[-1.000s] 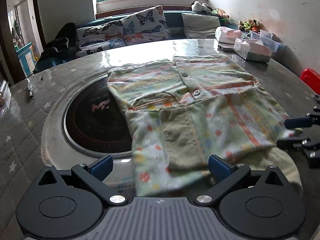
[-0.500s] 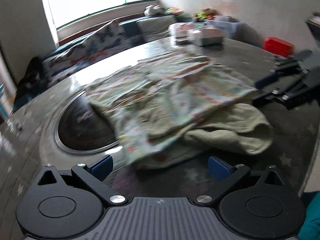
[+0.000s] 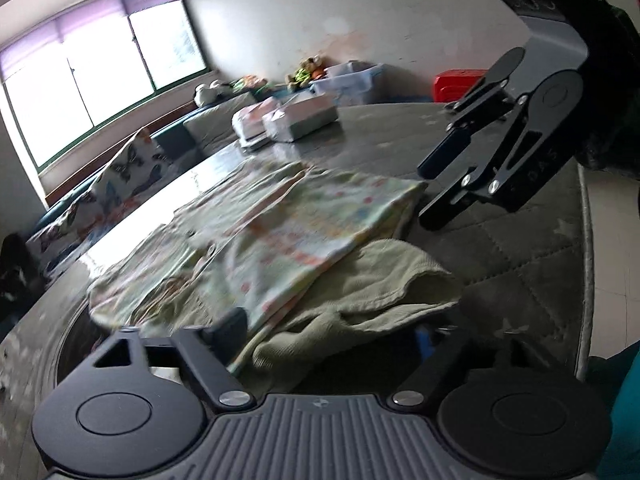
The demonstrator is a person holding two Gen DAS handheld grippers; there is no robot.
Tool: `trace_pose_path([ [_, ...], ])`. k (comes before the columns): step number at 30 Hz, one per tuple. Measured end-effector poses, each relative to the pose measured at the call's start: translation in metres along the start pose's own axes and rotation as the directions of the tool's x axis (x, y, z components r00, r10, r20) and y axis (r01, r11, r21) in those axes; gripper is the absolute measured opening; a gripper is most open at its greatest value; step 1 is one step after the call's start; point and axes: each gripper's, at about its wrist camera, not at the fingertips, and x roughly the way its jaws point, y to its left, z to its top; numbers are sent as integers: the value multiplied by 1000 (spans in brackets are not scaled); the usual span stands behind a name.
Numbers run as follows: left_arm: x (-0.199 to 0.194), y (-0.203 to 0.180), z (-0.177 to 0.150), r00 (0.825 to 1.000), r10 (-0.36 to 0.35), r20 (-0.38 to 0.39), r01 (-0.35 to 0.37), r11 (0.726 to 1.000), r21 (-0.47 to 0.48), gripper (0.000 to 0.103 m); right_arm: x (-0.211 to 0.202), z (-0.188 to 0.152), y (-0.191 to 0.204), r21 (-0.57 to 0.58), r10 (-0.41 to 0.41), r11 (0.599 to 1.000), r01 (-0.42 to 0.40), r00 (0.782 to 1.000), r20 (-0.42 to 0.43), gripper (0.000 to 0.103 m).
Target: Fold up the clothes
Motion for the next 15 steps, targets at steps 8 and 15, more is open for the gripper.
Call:
trace_pose_path([
  [8, 1, 34, 15, 998, -58, 20, 61, 982, -179, 24, 4, 3, 7, -70, 36, 997, -36, 999, 10, 62],
  [15, 1, 56, 33, 997, -59, 49, 69, 969, -236, 23, 21, 19, 21, -133, 78, 989, -71, 996, 48, 63],
])
